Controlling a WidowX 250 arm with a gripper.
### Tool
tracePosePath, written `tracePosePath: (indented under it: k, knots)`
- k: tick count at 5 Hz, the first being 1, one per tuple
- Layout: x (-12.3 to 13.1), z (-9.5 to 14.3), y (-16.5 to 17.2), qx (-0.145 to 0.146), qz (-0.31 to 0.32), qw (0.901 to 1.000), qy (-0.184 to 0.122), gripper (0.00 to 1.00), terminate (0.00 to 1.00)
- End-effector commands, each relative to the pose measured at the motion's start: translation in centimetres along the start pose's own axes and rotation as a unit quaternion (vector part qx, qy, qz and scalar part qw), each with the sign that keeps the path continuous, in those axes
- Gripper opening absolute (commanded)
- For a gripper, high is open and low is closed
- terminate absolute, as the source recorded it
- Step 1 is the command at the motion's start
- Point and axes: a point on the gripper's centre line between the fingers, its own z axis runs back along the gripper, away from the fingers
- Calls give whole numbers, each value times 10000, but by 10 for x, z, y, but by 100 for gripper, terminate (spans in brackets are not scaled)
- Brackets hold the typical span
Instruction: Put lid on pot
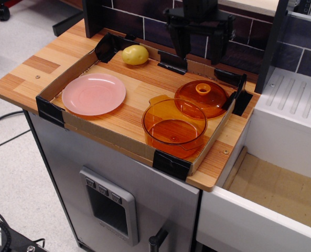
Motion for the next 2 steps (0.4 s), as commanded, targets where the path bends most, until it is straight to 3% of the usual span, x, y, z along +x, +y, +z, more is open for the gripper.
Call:
tracePosePath:
  k: [1, 2]
  knots:
    - [-13, -12, -17, 141, -80, 9998, -130, 100, 0]
    - [-19, -23, -22, 179, -104, 9998, -55, 100, 0]
